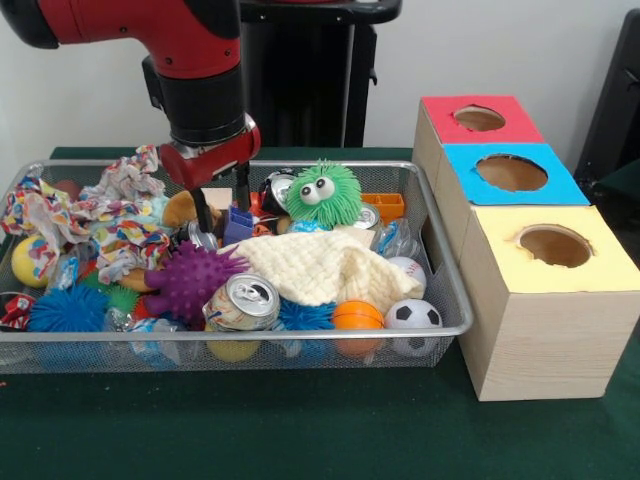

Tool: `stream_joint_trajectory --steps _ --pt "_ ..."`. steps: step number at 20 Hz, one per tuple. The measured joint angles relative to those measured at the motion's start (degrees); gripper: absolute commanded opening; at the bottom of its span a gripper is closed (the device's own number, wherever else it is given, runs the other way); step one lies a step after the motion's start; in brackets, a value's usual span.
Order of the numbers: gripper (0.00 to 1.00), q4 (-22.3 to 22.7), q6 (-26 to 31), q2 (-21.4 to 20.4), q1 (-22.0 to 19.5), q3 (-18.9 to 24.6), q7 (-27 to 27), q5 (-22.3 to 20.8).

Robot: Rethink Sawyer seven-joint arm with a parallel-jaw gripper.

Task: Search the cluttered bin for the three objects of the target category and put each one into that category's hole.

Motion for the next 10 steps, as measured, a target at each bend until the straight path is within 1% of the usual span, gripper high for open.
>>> stream_joint_trajectory --steps 7,8,10 --pt "1.0 0.1 -1.9 -2.2 2.9 -3.4 0.2 0.3" --pt "1.0 0.1 -2.8 -3.0 3.7 -4.4 0.2 0.8" --pt "1.0 0.1 -3.2 -3.4 4.0 -4.7 0.2 1.3"
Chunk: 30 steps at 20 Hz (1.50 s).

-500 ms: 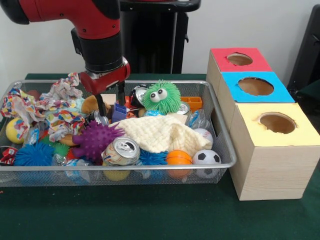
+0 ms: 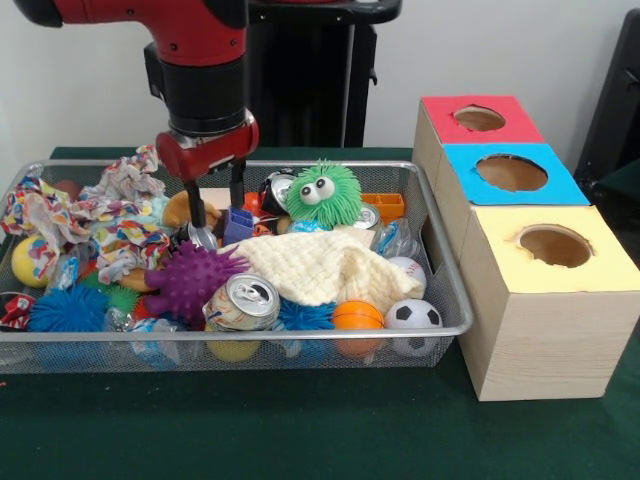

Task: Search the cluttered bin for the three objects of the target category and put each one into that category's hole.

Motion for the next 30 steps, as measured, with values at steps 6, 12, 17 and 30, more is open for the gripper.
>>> stream_joint_trajectory --steps 6,12,17,30 --pt "1.0 -0.5 -0.2 -0.3 -0.9 -0.2 0.0 2.3" --pt "1.0 -3.2 0.1 0.9 -3.4 -0.2 0.0 3.5" --pt "1.0 -6.3 1.4 2.1 -5.3 -0.2 0.0 3.9" --pt "1.0 -9.3 5.3 2.2 -4.3 -0.2 0.0 3.9"
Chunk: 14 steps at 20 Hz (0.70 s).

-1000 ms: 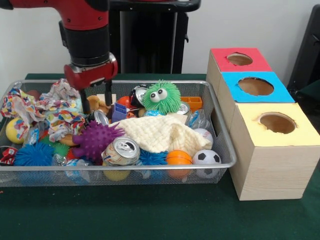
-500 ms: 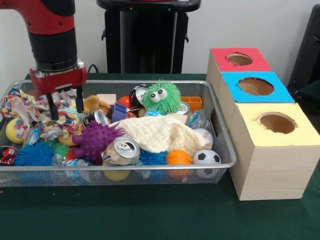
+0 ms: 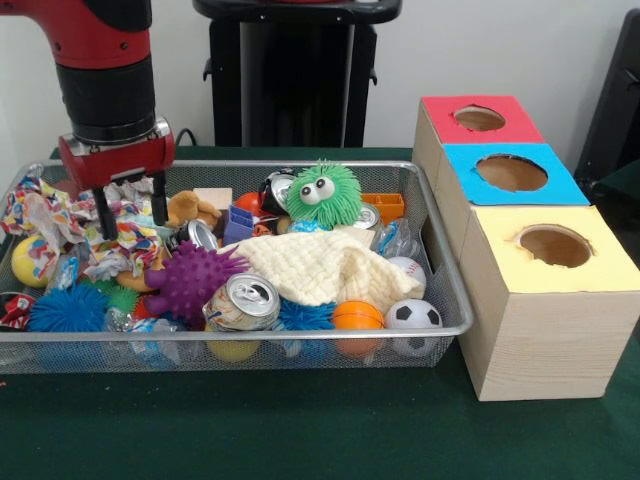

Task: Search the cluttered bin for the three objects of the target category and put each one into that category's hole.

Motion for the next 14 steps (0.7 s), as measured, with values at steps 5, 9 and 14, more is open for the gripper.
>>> stream_joint_trajectory --steps 5,9,14 --pt "1.0 0.9 0.0 -0.8 0.0 -0.1 0.0 0.0" --pt "1.0 2.8 -0.2 -2.0 -0.8 -0.4 0.0 0.1" --pt "1.0 4.9 -0.8 -2.8 -2.0 -1.1 0.0 0.3"
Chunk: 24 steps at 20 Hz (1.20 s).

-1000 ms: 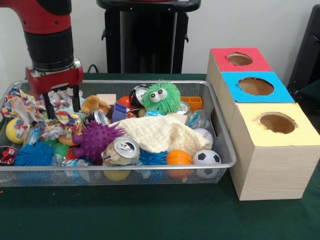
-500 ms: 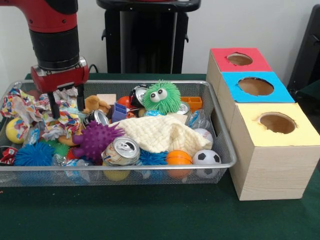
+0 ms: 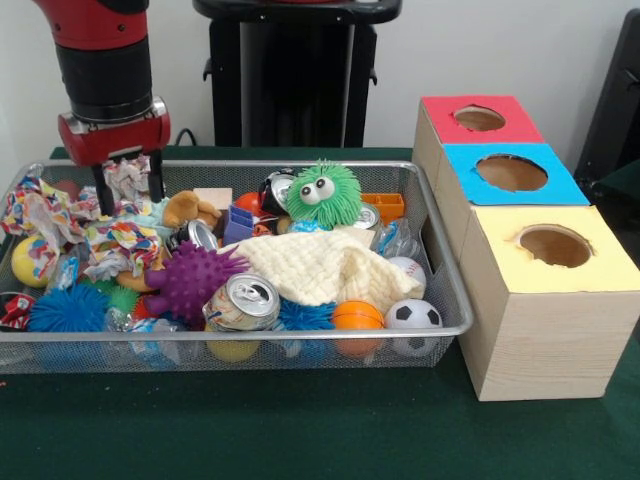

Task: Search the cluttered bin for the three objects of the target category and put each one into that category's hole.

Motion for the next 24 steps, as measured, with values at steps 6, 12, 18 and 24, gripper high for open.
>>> stream_joint_trajectory --steps 6,12,18,24 --pt "1.0 2.7 -0.5 -0.7 -1.8 -1.5 0.0 0.1" --pt "1.0 4.4 -2.7 -0.7 -1.9 -3.0 0.0 0.2" --pt "1.0 5.5 -6.8 -0.7 -0.8 -4.9 0.0 0.2" --pt "1.0 7.1 -9.9 -0.7 1.6 -6.7 0.0 0.3"
